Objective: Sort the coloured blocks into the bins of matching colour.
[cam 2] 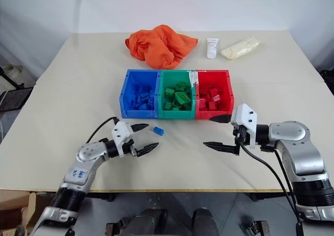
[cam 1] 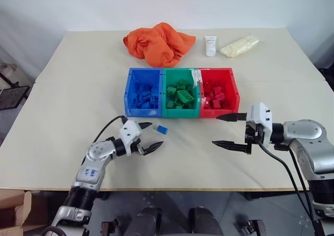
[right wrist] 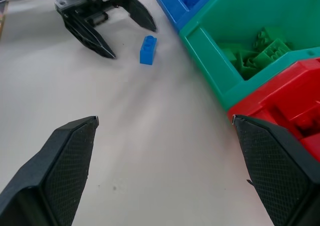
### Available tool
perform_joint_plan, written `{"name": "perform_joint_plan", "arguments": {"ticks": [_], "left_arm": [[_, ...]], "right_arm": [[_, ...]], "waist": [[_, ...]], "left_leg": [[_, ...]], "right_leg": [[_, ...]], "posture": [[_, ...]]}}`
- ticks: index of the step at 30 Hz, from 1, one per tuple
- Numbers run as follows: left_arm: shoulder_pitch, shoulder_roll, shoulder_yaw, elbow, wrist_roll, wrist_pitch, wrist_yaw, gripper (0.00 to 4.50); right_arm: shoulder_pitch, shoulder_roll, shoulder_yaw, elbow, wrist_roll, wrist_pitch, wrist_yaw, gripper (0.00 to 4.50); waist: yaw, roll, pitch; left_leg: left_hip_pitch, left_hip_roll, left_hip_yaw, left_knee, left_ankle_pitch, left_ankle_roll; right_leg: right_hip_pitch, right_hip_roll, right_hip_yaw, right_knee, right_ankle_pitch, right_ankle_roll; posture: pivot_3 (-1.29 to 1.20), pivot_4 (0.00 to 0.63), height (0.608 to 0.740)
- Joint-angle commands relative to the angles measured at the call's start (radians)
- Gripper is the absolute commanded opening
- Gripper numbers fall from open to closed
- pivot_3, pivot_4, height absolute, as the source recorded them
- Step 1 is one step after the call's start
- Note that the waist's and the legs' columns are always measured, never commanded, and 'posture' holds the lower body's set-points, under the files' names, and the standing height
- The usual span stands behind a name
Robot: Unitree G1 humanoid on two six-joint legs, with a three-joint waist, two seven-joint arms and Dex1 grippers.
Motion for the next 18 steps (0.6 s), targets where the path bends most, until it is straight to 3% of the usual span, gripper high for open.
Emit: {"name": "perform_joint_plan", "arguments": {"ticks": [1,5,8,15,16,18], "left_arm": [[-0.037,-0.027,-0.033,0.072,0.039,-0.036,0.007,4.50],[-0.097,-0.060,-0.052,0.147,0.064,-0.050,0.015,4.50],[-0.118,-0.070,-0.053,0.176,0.061,-0.060,0.001,3.90],[-0.123,-0.073,-0.058,0.181,0.049,-0.073,-0.045,1.71],[-0.120,-0.072,-0.056,0.171,0.046,-0.081,-0.052,1.49],[-0.112,-0.067,-0.043,0.128,0.027,-0.094,-0.064,1.48]], "right_arm": [[0.028,-0.017,-0.054,-0.073,0.033,0.014,-0.033,4.48],[0.077,-0.030,-0.089,-0.109,0.042,0.025,-0.052,4.48],[0.099,-0.036,-0.107,-0.125,0.047,0.028,-0.064,4.50],[0.116,-0.041,-0.116,-0.135,0.049,0.028,-0.079,4.50],[0.117,-0.040,-0.116,-0.136,0.049,0.027,-0.081,4.50],[0.121,-0.041,-0.119,-0.138,0.050,0.027,-0.084,4.50]], "waist": [[0.003,0.000,0.000],[0.013,0.000,0.000],[0.016,0.000,0.000],[0.020,-0.001,0.000],[0.020,-0.001,0.000],[0.020,-0.001,0.000]], "left_leg": [[0.000,0.000,0.000,0.000,0.000,0.000],[0.000,-0.001,-0.001,0.001,0.001,0.001],[0.000,-0.002,0.000,0.001,0.001,0.001],[0.000,-0.002,0.000,0.001,0.001,0.001],[0.000,-0.002,0.000,0.001,0.001,0.001],[0.000,-0.002,0.000,0.001,0.001,0.001]], "right_leg": [[0.000,0.000,0.000,0.000,0.000,0.000],[0.001,0.000,0.000,0.000,0.001,0.001],[0.001,-0.001,0.000,0.001,0.001,0.001],[0.001,-0.001,0.000,0.001,0.001,0.001],[0.001,-0.001,0.000,0.001,0.001,0.001],[0.000,-0.001,0.000,0.001,0.001,0.001]], "posture": [[0.00,0.150,0.740],[0.00,0.150,0.740],[0.00,0.150,0.740],[0.00,0.150,0.740],[0.00,0.150,0.740],[0.00,0.150,0.740]]}}
